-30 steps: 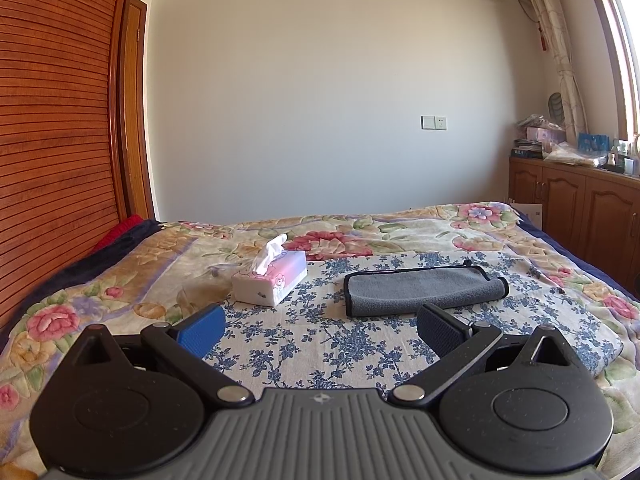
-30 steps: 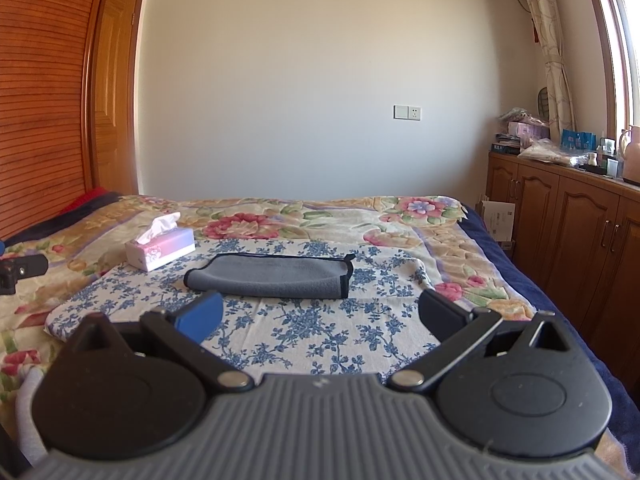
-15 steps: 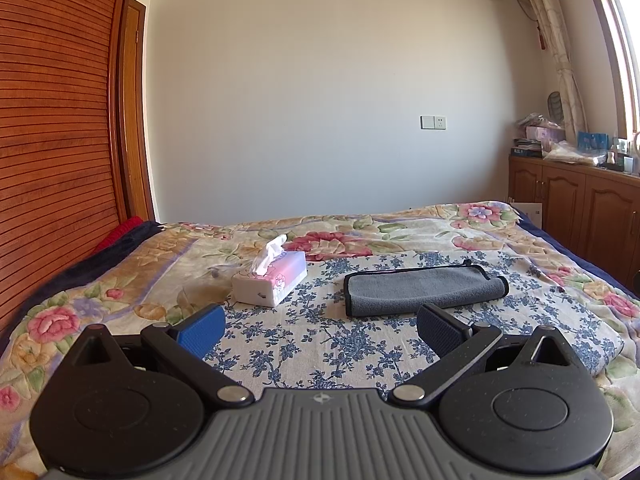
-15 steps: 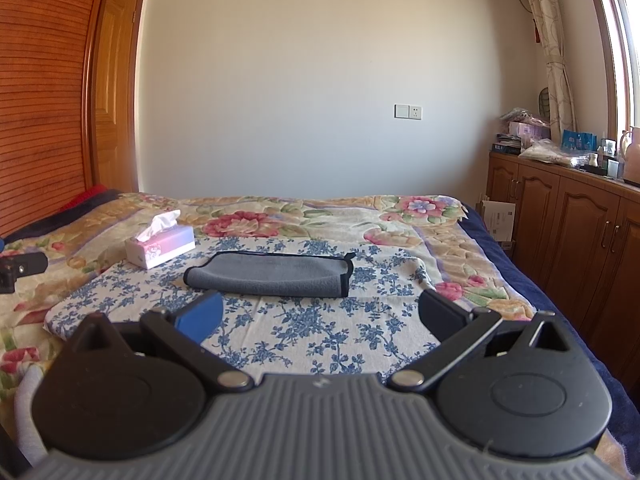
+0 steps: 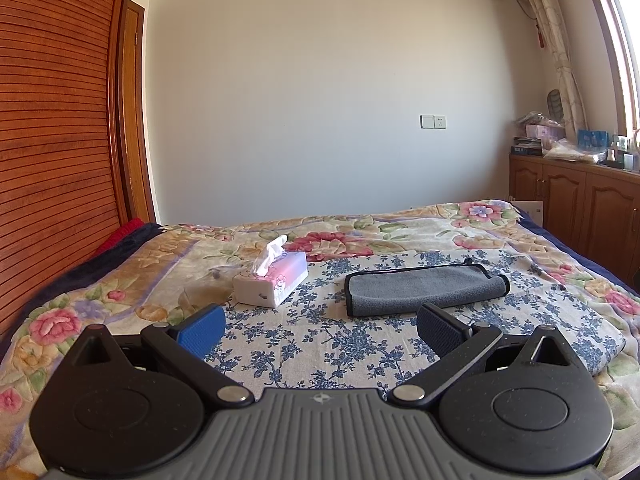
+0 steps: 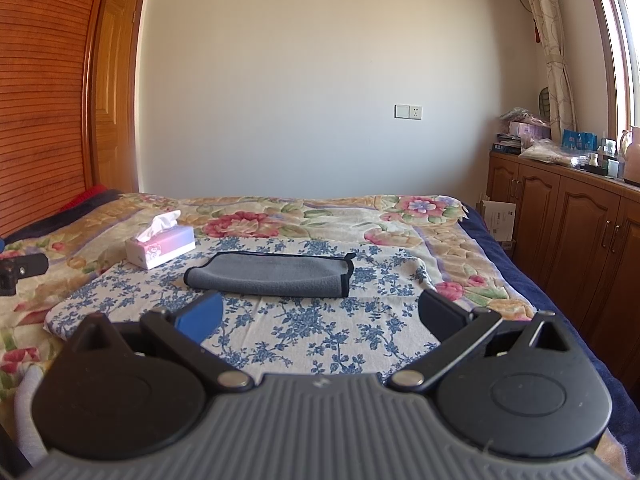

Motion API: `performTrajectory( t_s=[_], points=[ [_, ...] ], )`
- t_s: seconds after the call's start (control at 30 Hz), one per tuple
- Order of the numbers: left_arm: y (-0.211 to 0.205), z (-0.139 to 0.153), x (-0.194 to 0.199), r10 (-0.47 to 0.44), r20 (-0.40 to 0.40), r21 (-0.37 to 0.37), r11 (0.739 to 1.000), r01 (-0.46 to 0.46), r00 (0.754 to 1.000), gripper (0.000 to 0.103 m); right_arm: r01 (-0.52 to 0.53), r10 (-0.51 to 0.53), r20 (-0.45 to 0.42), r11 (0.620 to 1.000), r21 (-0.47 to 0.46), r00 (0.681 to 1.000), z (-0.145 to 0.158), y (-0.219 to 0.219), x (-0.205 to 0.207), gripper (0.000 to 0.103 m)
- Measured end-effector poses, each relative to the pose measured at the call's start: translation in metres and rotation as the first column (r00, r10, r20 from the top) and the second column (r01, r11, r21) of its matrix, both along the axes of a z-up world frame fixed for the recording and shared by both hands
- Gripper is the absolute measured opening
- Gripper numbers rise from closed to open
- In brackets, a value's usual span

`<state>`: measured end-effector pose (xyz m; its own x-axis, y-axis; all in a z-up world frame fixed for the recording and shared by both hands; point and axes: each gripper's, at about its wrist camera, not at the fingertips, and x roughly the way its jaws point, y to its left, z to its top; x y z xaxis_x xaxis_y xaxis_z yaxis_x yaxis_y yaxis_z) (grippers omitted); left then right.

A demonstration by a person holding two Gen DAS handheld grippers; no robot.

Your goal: Fold towel

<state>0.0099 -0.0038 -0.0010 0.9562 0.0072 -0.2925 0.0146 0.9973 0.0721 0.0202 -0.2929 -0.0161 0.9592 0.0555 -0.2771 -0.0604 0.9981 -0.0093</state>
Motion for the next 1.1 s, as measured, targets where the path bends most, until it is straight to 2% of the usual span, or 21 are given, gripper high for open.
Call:
performTrajectory(
  t_s=[1.1],
  points=[
    [-0.0010, -0.0002, -0.0004, -0.002, 0.000, 0.005, 1.000, 0.002, 1.000, 0.103, 0.000, 0.000, -0.002, 1.000, -0.001, 1.000, -0.0003, 0.0007, -0.0001, 0.103]
  ],
)
